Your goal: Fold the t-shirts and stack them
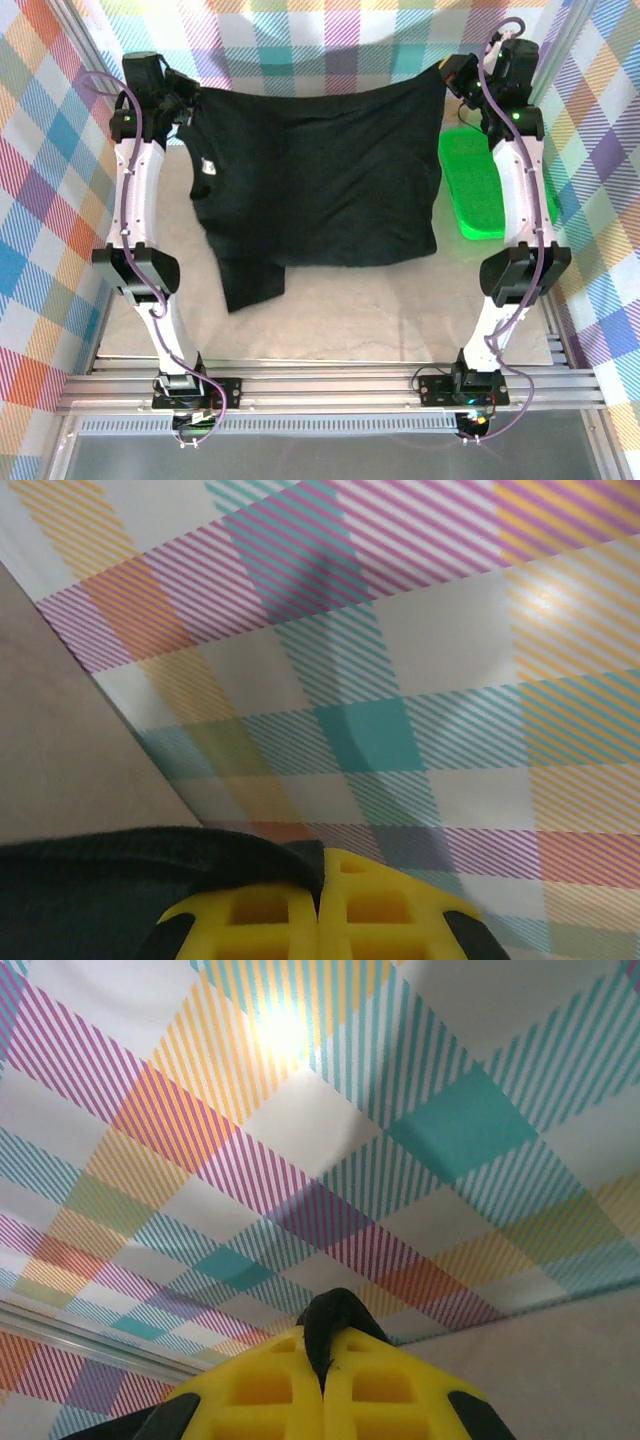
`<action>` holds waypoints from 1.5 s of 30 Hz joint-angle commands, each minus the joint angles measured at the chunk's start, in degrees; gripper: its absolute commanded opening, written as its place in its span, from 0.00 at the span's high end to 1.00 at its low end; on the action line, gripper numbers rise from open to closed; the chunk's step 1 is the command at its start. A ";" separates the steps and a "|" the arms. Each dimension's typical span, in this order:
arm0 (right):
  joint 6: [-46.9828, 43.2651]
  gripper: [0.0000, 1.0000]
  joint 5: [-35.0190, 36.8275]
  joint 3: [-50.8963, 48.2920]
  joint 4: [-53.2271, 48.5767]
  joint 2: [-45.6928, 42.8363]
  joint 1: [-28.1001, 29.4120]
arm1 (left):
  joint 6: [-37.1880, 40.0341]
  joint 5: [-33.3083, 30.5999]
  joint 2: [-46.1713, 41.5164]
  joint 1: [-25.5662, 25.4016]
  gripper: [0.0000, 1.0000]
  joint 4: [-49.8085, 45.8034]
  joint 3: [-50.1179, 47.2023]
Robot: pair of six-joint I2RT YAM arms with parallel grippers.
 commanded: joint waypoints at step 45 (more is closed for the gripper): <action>-5.19 0.70 6.26 -56.18 -1.09 -6.05 11.56 | 8.05 -2.49 -21.85 -4.08 0.64 5.93 -76.30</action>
